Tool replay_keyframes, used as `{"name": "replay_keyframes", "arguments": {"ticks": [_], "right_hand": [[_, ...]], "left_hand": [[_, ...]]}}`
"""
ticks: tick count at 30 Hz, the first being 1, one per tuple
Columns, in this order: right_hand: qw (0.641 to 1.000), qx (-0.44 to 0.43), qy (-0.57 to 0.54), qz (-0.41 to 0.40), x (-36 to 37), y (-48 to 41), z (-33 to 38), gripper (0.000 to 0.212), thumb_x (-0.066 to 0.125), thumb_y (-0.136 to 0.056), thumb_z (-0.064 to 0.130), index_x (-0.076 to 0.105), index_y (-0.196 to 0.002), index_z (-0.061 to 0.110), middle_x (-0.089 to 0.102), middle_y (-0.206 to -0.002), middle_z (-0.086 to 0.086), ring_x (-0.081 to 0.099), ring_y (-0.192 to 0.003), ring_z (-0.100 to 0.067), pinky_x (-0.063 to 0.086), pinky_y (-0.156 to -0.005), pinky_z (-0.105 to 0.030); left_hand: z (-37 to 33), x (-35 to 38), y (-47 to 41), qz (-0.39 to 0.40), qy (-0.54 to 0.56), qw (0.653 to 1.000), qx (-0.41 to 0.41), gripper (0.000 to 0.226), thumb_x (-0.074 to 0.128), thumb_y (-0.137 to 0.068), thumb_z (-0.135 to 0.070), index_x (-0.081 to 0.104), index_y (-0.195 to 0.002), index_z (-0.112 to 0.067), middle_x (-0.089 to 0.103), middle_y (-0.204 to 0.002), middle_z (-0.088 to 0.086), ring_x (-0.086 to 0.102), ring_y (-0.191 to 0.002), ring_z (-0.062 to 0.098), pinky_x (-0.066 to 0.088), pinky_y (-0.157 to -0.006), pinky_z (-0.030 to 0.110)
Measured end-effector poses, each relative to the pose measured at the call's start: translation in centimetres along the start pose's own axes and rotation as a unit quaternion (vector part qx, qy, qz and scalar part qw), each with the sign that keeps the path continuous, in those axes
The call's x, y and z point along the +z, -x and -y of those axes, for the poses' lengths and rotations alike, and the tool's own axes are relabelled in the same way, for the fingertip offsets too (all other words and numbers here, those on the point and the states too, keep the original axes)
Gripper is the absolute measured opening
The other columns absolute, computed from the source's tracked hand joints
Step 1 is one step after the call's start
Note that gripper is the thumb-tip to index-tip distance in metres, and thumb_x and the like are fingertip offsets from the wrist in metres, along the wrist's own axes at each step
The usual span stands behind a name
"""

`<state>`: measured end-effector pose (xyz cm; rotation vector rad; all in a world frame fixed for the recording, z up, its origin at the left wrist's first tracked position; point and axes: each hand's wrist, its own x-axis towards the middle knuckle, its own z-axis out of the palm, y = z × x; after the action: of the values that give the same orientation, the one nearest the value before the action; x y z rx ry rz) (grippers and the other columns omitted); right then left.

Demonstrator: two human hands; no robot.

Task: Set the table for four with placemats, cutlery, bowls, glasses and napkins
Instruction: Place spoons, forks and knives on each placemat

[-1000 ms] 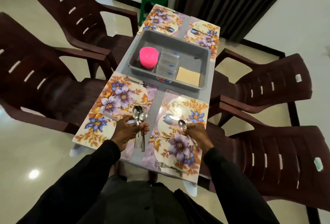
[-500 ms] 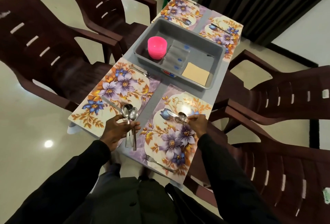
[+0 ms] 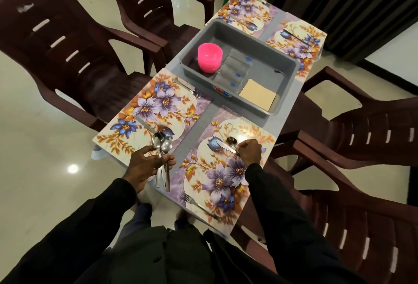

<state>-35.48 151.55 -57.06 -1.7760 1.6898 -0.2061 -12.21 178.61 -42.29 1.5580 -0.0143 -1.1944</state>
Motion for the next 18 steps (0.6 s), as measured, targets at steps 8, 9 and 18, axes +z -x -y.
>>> {"name": "replay_keyframes", "arguments": {"ticks": [8,9,18], "right_hand": [[0.997,-0.060,0.041,0.009,-0.16,0.29,0.68,0.022,0.062,-0.082,0.004,0.081,-0.077,0.014,0.076,-0.075,-0.002,0.070,-0.068,-0.017,0.060,-0.071,-0.030],[0.997,-0.068,0.038,0.011,-0.31,0.44,0.87,0.022,0.062,-0.083,0.004,0.082,-0.078,0.013,0.076,-0.075,-0.002,0.070,-0.068,-0.016,0.060,-0.071,-0.031],[0.996,-0.084,0.034,0.019,0.07,-0.30,-0.07,0.018,0.064,-0.083,0.007,0.080,-0.079,0.014,0.075,-0.078,0.000,0.070,-0.070,-0.014,0.061,-0.069,-0.034]], "left_hand": [[-0.30,-0.44,0.28,-0.017,-0.010,1.000,0.007,0.036,0.075,-0.087,-0.002,0.062,-0.120,0.002,0.077,-0.100,0.020,0.076,-0.093,0.037,0.061,-0.089,0.048],[-0.33,-0.50,0.28,-0.019,-0.010,1.000,0.007,0.036,0.075,-0.088,-0.002,0.062,-0.121,0.002,0.077,-0.100,0.020,0.076,-0.093,0.036,0.060,-0.090,0.049],[-0.65,-0.74,0.19,-0.021,-0.009,1.000,0.000,0.037,0.075,-0.088,-0.002,0.061,-0.122,0.003,0.077,-0.100,0.021,0.076,-0.092,0.037,0.064,-0.081,0.042]]}}
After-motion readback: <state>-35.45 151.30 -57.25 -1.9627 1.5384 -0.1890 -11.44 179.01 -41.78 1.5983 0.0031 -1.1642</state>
